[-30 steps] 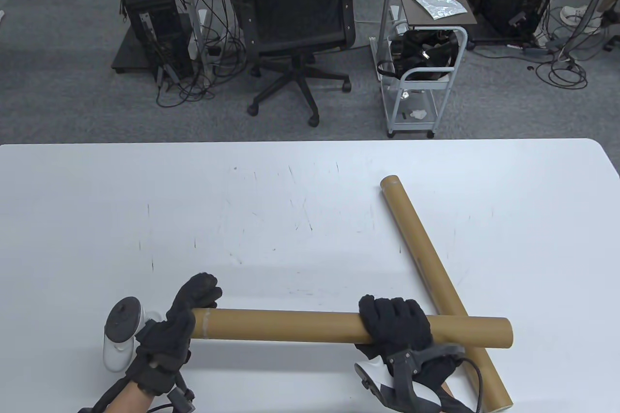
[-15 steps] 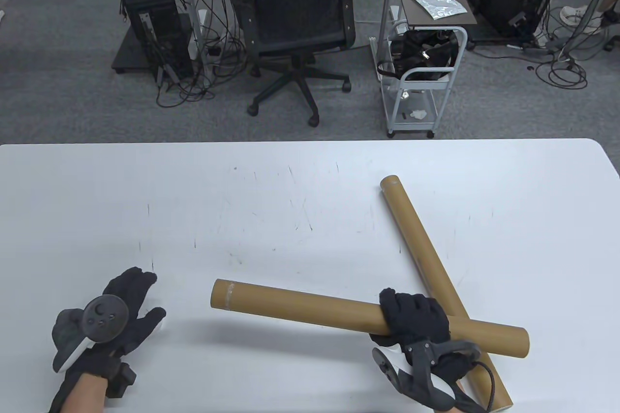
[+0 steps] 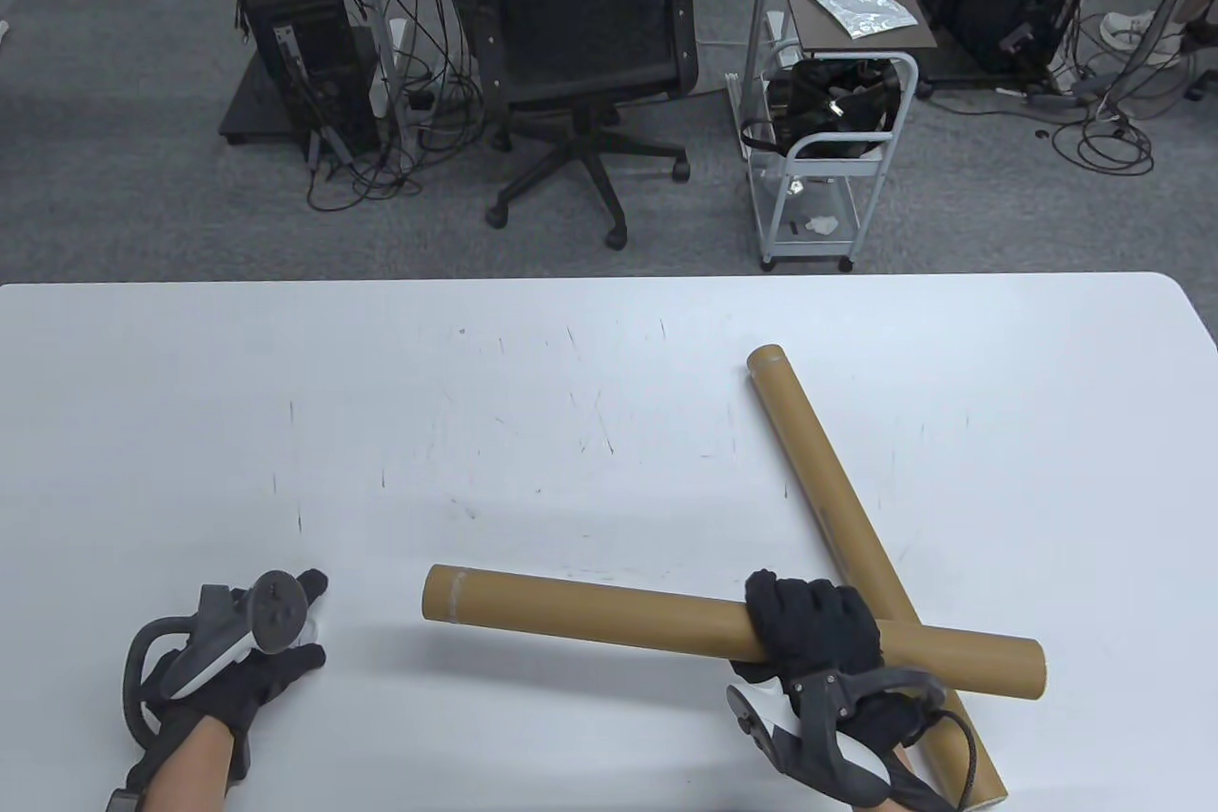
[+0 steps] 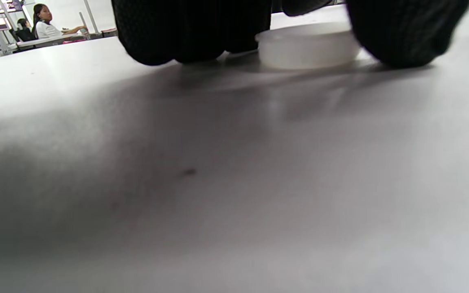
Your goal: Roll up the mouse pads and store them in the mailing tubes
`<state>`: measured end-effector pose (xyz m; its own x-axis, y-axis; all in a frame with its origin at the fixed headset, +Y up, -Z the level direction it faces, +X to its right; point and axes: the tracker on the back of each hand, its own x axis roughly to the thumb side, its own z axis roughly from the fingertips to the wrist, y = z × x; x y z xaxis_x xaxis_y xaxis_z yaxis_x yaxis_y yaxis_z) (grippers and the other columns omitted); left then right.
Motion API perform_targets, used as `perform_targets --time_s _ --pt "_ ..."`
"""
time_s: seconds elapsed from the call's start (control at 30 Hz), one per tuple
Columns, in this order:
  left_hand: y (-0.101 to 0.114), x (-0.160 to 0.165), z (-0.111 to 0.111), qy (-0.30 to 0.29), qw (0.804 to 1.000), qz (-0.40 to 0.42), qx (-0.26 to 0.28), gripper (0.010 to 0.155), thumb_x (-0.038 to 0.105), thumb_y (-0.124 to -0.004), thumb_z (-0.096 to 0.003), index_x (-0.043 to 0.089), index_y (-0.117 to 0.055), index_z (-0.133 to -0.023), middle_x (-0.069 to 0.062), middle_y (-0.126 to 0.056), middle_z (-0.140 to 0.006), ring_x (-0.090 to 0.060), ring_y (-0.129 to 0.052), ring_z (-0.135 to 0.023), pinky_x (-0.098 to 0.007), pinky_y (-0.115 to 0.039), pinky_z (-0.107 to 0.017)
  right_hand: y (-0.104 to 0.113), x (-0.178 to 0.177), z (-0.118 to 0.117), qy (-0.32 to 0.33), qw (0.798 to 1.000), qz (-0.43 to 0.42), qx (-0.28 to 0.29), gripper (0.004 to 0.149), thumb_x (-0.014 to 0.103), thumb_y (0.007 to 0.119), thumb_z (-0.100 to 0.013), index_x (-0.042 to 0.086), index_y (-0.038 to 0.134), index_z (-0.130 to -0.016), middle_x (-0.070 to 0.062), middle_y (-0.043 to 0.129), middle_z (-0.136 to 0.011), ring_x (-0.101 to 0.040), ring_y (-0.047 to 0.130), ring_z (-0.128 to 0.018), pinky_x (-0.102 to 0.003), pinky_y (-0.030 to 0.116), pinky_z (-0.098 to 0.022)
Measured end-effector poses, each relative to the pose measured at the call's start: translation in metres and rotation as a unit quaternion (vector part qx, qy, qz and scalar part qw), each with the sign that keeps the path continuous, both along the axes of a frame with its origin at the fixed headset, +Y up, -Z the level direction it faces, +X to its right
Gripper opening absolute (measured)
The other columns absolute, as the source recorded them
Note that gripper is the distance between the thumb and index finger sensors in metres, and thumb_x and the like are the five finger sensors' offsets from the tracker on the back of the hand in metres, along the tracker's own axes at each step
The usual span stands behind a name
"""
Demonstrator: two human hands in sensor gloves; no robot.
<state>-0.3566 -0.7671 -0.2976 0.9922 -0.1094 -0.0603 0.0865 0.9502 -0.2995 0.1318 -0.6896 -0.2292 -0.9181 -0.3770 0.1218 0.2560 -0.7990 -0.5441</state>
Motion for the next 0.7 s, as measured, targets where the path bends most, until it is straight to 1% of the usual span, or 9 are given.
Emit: perform_targets --time_s 0.17,0.2,0.23,0.27,0.3,0.33,0.4,0.43,0.7 --pt "0.004 0.005 0.000 -0.018 1.000 0.009 -0.002 0.063 0.056 -0.084 -0.0377 0.052 -0.065 -0.098 0.009 -0.074 -0.104 -0.016 -0.085 -0.086 -0.026 -0.081 -0.065 0.001 -0.001 0.000 0.000 1.000 0.006 -0.001 0.071 0.070 0.076 -0.030 0.033 0.067 -0.089 0.009 0.085 -0.077 -0.015 0.088 -0.066 -0.040 0.075 -0.060" --pt "0.007 0.006 0.002 -0.026 0.999 0.044 0.011 0.064 0.058 -0.083 -0.0372 0.051 -0.064 -0.098 0.010 -0.075 -0.103 -0.014 -0.088 -0.084 -0.024 -0.083 -0.063 0.001 0.000 0.000 0.000 1.000 0.004 -0.002 0.071 0.070 0.077 -0.029 0.033 0.067 -0.089 0.009 0.086 -0.077 -0.015 0.088 -0.067 -0.040 0.075 -0.060" --pt "0.011 0.006 0.004 -0.040 0.990 0.133 0.024 0.064 0.058 -0.083 -0.0371 0.050 -0.064 -0.098 0.009 -0.076 -0.102 -0.014 -0.089 -0.084 -0.023 -0.084 -0.062 0.000 0.000 0.000 0.001 1.000 0.001 -0.004 0.071 0.070 0.076 -0.030 0.033 0.067 -0.089 0.009 0.085 -0.077 -0.015 0.088 -0.067 -0.040 0.075 -0.060" --pt "0.013 0.006 0.006 -0.049 0.977 0.207 0.032 0.064 0.057 -0.083 -0.0375 0.049 -0.063 -0.098 0.008 -0.076 -0.102 -0.015 -0.090 -0.084 -0.023 -0.085 -0.062 0.000 0.000 0.000 0.002 1.000 -0.001 -0.005 0.071 0.070 0.076 -0.030 0.033 0.067 -0.089 0.009 0.086 -0.077 -0.015 0.088 -0.067 -0.040 0.075 -0.060" --pt "0.017 0.008 0.007 -0.058 0.947 0.313 0.041 0.064 0.055 -0.084 -0.0381 0.047 -0.064 -0.099 0.006 -0.076 -0.102 -0.016 -0.090 -0.084 -0.023 -0.085 -0.061 -0.001 0.000 0.000 0.004 1.000 -0.004 -0.006 0.071 0.070 0.077 -0.030 0.033 0.067 -0.089 0.009 0.086 -0.077 -0.015 0.088 -0.067 -0.040 0.075 -0.060" --pt "0.021 0.011 0.008 -0.064 0.905 0.417 0.049 0.064 0.053 -0.084 -0.0386 0.045 -0.065 -0.099 0.005 -0.077 -0.102 -0.018 -0.090 -0.084 -0.024 -0.085 -0.061 -0.002 0.000 0.000 0.007 1.000 -0.007 -0.008 0.071 0.070 0.076 -0.030 0.033 0.067 -0.089 0.009 0.085 -0.077 -0.015 0.088 -0.067 -0.040 0.075 -0.060" --pt "0.026 0.019 0.010 -0.075 0.850 0.519 0.054 0.064 0.050 -0.085 -0.0386 0.044 -0.065 -0.099 0.003 -0.077 -0.103 -0.019 -0.090 -0.085 -0.025 -0.084 -0.061 -0.002 -0.001 -0.001 0.012 1.000 -0.010 -0.008 0.071 0.070 0.076 -0.030 0.033 0.066 -0.089 0.010 0.085 -0.077 -0.014 0.088 -0.067 -0.040 0.075 -0.061" --pt "0.028 0.023 0.011 -0.086 0.833 0.544 0.050 0.064 0.050 -0.085 -0.0385 0.043 -0.065 -0.099 0.005 -0.078 -0.102 -0.019 -0.091 -0.085 -0.025 -0.085 -0.061 -0.003 -0.001 -0.001 0.013 1.000 -0.011 -0.007 0.071 0.070 0.076 -0.029 0.034 0.066 -0.089 0.010 0.085 -0.077 -0.014 0.088 -0.067 -0.040 0.075 -0.061" --pt "0.030 0.036 0.015 -0.118 0.804 0.582 0.033 0.064 0.051 -0.083 -0.0381 0.043 -0.066 -0.099 0.006 -0.081 -0.101 -0.016 -0.093 -0.084 -0.024 -0.085 -0.060 -0.005 -0.004 0.000 0.029 0.999 -0.016 -0.011 0.071 0.070 0.076 -0.029 0.034 0.066 -0.089 0.010 0.085 -0.078 -0.014 0.087 -0.068 -0.040 0.075 -0.061"
